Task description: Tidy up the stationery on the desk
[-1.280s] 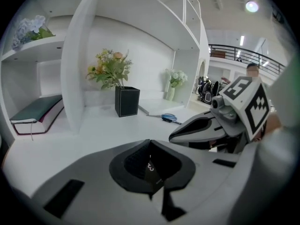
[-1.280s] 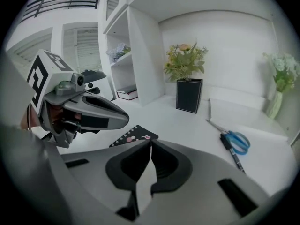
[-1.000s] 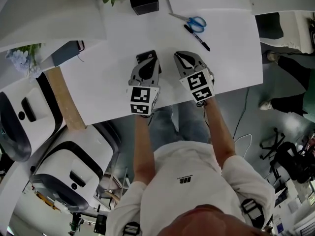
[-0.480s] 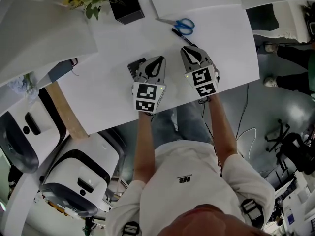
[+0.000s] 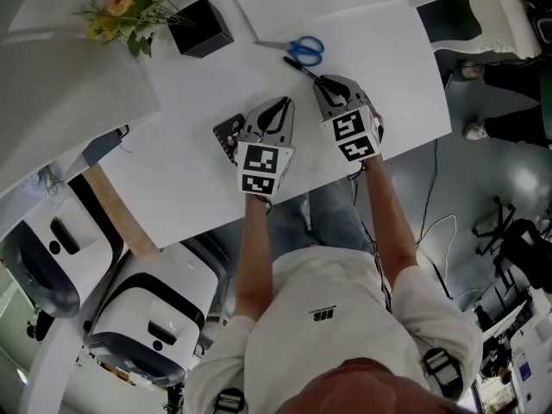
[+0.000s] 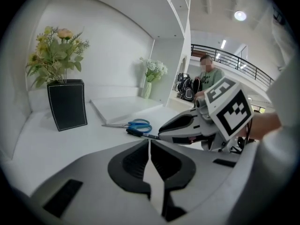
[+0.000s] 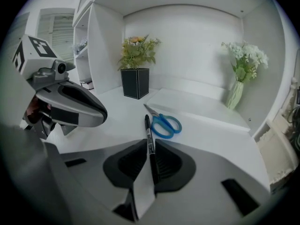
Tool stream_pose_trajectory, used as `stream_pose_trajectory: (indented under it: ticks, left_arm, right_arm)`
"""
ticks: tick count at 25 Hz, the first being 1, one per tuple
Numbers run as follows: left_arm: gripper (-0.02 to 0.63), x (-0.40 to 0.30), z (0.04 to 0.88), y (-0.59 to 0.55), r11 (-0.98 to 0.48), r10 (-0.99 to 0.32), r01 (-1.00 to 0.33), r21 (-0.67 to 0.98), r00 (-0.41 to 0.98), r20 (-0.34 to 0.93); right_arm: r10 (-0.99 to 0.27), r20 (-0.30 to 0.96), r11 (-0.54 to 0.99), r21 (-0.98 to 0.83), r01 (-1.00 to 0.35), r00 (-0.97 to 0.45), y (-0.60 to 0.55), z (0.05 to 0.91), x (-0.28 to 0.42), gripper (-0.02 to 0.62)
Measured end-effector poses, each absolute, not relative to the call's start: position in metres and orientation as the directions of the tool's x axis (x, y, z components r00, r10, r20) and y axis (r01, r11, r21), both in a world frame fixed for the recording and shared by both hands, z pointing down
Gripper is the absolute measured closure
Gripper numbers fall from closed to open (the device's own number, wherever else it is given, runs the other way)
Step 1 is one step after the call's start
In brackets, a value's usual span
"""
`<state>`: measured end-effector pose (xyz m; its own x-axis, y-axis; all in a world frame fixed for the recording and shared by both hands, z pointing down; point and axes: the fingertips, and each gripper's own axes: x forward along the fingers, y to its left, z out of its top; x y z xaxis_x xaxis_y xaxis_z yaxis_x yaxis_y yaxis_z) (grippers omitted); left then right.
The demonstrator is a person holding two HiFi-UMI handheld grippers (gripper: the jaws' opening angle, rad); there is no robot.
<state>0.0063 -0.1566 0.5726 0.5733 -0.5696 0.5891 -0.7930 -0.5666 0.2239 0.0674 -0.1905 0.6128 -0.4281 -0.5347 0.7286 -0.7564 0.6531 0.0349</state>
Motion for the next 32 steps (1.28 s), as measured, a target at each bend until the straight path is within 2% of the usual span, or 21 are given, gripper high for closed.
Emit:
stream_pose_trajectory:
  ticks: [5,18,32]
  left_arm:
    - [0.606,0.01,0.573,-0.16,-0.571,-0.565,-0.79,0.222,0.575,0.592]
    - [0.606,-0.017,0.575,-0.152,-0.53,-0.587,-0.82,0.214,0.537,0.606]
    - [0.606,-0.06,0.575,-0.114,-0.473,-0.615,-0.861,0.19,0.476,0.628]
  right_arm:
    - [-0.508,0.744,0.666,0.019,-0.745,-0.435,-0.194,0.622,0.067,0.548]
    - [-0.469,0.77,0.663,-0.019,-0.749,-0.434,-0.181,0.632,0.054,0.565]
    - [-0.428,0.771,0.627,-0.123,-0.77,-0.472,-0.133,0.626,0.006,0.566]
